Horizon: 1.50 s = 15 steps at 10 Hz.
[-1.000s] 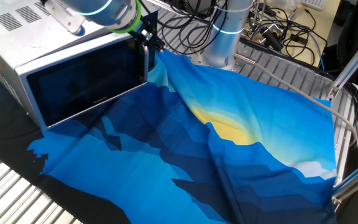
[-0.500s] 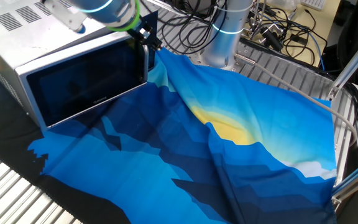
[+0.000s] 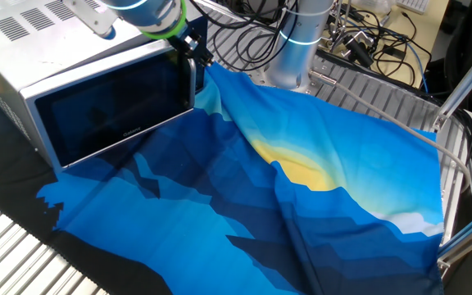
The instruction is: Open the microwave door
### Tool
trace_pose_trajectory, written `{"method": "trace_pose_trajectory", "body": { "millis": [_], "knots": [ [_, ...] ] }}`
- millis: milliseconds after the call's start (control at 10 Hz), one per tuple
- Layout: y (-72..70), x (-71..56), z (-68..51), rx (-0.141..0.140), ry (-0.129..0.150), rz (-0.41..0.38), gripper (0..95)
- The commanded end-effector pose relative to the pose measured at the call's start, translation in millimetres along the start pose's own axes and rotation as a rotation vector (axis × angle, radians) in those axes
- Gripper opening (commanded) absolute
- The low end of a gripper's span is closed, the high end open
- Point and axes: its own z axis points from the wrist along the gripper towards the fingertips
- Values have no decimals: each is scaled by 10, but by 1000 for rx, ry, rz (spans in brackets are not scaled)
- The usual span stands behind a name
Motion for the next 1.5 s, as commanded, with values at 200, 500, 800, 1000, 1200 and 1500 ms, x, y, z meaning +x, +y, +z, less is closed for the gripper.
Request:
{"method": "trace_pose_trajectory", "body": {
  "millis": [200, 500, 800, 1000, 1200, 1500],
  "knots": [
    [43, -30, 24, -6, -4, 13, 760],
    [134, -100, 29, -59, -14, 78, 760],
    [240, -185, 24, -75, -27, 134, 760],
    [331, -272, -36, -103, -17, 174, 760],
    [444, -348, -130, -111, -7, 207, 760],
    [582, -415, -211, -116, -4, 236, 760]
  ]
}}
